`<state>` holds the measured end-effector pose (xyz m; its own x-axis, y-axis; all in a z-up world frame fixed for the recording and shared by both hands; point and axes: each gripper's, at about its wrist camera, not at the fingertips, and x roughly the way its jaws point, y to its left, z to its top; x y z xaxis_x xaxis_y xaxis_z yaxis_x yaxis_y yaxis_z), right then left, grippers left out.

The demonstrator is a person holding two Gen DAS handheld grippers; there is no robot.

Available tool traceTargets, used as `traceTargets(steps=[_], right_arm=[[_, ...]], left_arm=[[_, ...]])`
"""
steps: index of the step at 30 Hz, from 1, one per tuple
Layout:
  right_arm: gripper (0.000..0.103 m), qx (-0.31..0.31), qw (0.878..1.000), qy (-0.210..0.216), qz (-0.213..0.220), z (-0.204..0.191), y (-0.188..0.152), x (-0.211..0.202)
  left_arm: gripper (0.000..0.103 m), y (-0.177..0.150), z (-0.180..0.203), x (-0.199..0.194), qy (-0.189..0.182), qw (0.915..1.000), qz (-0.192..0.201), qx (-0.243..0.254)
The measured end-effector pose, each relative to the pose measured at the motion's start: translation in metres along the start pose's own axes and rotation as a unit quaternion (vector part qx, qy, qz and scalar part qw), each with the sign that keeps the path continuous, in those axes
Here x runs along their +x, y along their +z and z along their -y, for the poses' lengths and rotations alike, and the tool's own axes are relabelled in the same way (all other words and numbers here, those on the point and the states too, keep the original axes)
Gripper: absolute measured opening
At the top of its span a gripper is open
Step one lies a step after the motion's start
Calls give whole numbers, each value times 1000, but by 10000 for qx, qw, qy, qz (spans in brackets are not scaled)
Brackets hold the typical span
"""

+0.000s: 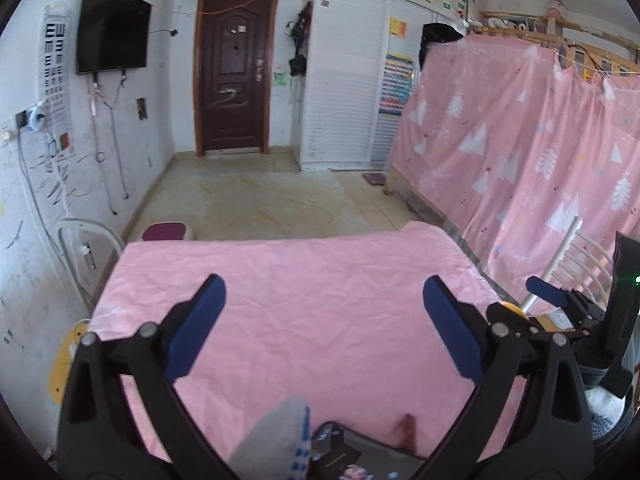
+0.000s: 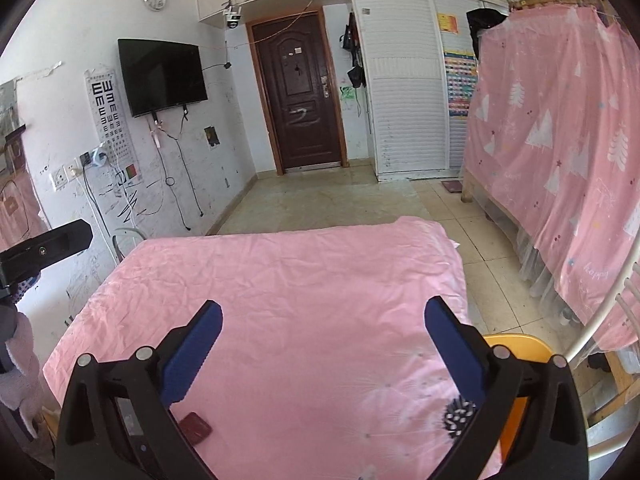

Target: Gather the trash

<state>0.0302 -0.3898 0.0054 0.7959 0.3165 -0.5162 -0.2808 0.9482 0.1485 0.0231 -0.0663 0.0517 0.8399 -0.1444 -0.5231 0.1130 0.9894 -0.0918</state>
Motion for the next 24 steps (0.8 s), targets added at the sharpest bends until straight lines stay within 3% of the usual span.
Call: traceTargets(steps=[4,10,24], right_arm=[[92,-92,10000,4,24,-20,0,3],[92,-218,9998,49,0,-39,-1,8],[92,-251,9997,56,19,-41,1,7]], left_arm=[[95,-10,-25,-6,259,9996,44,-56],[95,-20,-48,-8,363,9991,-46,-222],[95,-19,-50,-8,374,9990,-87,-245]])
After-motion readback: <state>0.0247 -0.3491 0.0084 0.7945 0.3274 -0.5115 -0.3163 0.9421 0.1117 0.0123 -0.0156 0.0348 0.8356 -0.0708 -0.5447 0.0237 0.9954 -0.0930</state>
